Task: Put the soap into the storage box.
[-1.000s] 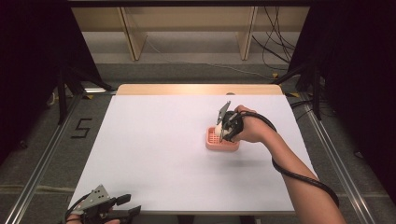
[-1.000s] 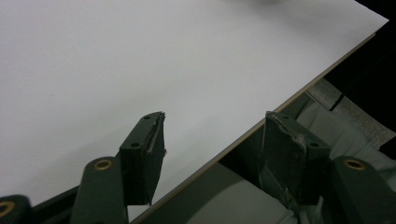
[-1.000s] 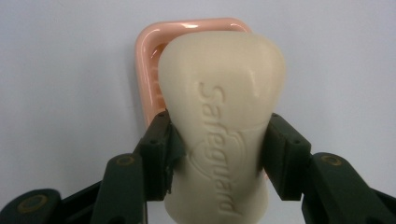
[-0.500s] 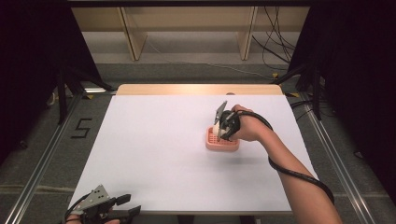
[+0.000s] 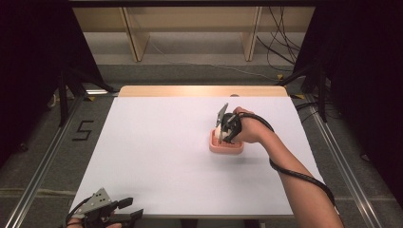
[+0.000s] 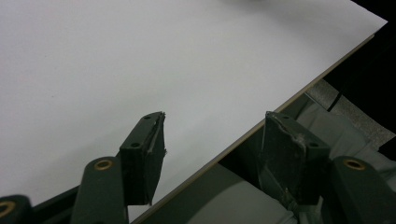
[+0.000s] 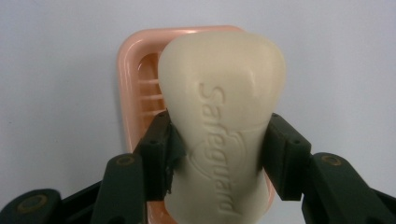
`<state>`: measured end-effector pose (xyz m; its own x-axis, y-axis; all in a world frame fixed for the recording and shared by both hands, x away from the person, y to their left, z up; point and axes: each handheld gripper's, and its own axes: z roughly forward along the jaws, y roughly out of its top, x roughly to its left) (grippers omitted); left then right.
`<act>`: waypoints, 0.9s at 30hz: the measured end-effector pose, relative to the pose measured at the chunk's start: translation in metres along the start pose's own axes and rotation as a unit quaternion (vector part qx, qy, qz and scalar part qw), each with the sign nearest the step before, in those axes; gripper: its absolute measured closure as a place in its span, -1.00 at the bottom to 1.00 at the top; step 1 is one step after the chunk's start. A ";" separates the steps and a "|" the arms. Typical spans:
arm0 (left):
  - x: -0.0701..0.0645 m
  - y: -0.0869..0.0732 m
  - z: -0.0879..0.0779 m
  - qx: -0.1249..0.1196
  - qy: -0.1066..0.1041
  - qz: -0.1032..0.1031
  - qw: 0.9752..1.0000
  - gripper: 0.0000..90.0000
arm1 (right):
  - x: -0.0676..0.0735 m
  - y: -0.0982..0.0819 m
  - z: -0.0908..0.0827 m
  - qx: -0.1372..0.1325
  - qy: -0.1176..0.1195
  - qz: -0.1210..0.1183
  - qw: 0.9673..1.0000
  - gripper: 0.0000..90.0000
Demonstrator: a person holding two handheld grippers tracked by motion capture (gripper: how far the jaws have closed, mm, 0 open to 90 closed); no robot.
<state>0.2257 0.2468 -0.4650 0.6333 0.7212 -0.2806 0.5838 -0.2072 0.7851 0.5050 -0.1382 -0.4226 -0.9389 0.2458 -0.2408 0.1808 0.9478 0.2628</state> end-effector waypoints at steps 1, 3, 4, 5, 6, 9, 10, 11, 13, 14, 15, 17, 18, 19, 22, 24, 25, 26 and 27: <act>0.000 0.000 0.000 0.001 -0.004 0.000 1.000 -0.14 | 0.000 0.000 0.000 0.002 0.004 0.004 1.000 0.12; 0.000 0.000 0.000 -0.003 -0.001 -0.001 1.000 -0.14 | -0.001 -0.001 0.002 0.001 0.001 -0.002 1.000 0.12; 0.000 0.000 0.000 -0.003 -0.002 -0.001 1.000 -0.14 | 0.000 -0.001 0.003 0.002 0.003 0.000 1.000 0.12; 0.000 0.000 0.000 -0.003 -0.002 -0.002 1.000 -0.14 | 0.001 -0.002 0.004 0.004 0.004 0.007 1.000 0.12; 0.000 0.000 0.000 -0.004 -0.002 -0.002 1.000 -0.14 | 0.002 -0.003 0.005 0.008 0.003 0.015 1.000 0.12; 0.000 0.000 0.000 -0.001 -0.003 0.000 1.000 -0.14 | 0.000 -0.004 0.006 0.001 0.001 -0.009 1.000 0.11; 0.000 0.000 0.000 0.000 -0.004 -0.001 1.000 -0.14 | -0.001 -0.004 0.006 0.000 0.000 -0.010 1.000 0.11; 0.000 0.000 0.000 -0.001 -0.003 -0.001 1.000 -0.14 | -0.001 -0.004 0.006 -0.001 0.002 -0.006 1.000 0.13; 0.000 0.000 0.000 0.000 -0.004 -0.001 1.000 -0.14 | 0.000 -0.004 0.004 -0.009 0.004 0.007 1.000 0.12; 0.000 -0.001 0.001 -0.005 -0.002 0.000 1.000 -0.14 | 0.000 -0.004 0.002 -0.015 0.006 0.008 1.000 0.11; 0.000 -0.001 0.000 -0.003 -0.001 -0.001 1.000 -0.14 | -0.001 -0.004 0.001 -0.022 0.007 0.004 1.000 0.10; 0.001 -0.001 0.001 -0.005 -0.001 0.001 1.000 -0.14 | 0.000 -0.005 -0.002 -0.026 0.012 0.014 0.999 0.06; 0.001 0.000 -0.001 0.006 0.004 0.004 1.000 -0.14 | 0.000 -0.007 -0.004 -0.030 0.016 0.017 0.999 0.05; 0.000 0.000 -0.002 0.008 0.007 0.002 1.000 -0.14 | 0.001 -0.009 -0.006 -0.039 0.016 0.024 0.999 0.04; 0.001 -0.001 -0.002 0.002 0.000 0.001 1.000 -0.14 | 0.007 -0.016 -0.013 -0.063 -0.013 0.047 0.997 0.01; 0.001 -0.001 -0.002 -0.003 -0.001 -0.003 1.000 -0.14 | 0.016 -0.024 -0.019 -0.083 -0.044 0.072 0.993 0.00; 0.002 -0.001 -0.002 -0.004 0.000 -0.002 1.000 -0.14 | 0.019 -0.029 -0.021 -0.096 -0.058 0.075 0.991 0.00; 0.002 -0.001 -0.002 0.001 0.003 0.001 1.000 -0.14 | 0.024 -0.035 -0.023 -0.106 -0.061 0.089 0.989 0.00; 0.002 -0.002 -0.002 -0.001 0.001 -0.003 1.000 -0.14 | 0.029 -0.042 -0.025 -0.117 -0.064 0.109 0.985 -0.01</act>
<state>0.2249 0.2494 -0.4656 0.6285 0.7241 -0.2839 0.5861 -0.2009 0.7850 0.4631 -0.1756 -0.4174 -0.8382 0.4756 -0.2668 0.2871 0.8009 0.5254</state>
